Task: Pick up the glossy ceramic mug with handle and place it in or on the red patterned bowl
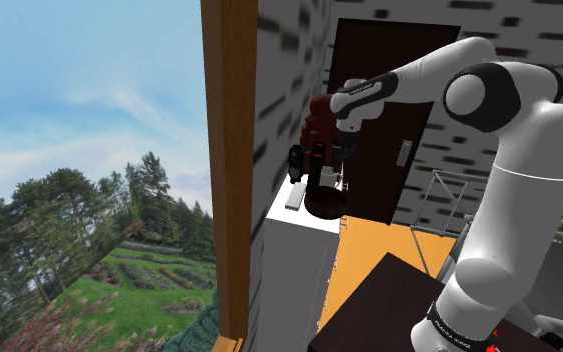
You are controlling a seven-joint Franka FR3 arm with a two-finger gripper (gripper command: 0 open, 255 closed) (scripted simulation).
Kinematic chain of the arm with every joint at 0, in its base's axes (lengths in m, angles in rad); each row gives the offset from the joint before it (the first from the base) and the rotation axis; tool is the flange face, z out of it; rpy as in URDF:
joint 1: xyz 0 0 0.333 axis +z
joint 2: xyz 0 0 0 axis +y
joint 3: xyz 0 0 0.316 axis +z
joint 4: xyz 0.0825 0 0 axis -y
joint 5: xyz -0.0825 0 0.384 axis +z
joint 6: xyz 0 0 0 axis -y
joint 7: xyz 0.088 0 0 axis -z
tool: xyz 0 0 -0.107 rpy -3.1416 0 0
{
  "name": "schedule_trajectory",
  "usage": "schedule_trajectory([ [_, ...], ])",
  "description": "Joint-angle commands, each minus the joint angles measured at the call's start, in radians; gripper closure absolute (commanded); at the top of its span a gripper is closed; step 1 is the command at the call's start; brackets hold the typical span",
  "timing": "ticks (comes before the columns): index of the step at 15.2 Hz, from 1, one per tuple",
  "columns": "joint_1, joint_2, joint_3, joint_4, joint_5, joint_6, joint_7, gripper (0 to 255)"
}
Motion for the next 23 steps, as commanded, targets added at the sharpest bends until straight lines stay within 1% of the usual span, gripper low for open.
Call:
schedule_trajectory([
  [1, -0.018, 0.088, -0.004, 0.088, 0.025, -0.004, -0.034, 0],
  [4, -0.052, 0.210, -0.003, 0.223, 0.057, -0.020, -0.079, 0],
  [8, -0.106, 0.378, 0.006, 0.431, 0.094, -0.062, -0.123, 0],
  [16, -0.104, 0.400, 0.012, 0.361, 0.104, 0.029, -0.130, 0],
  [23, -0.103, 0.400, 0.012, 0.361, 0.104, 0.029, -0.130, 0],
])
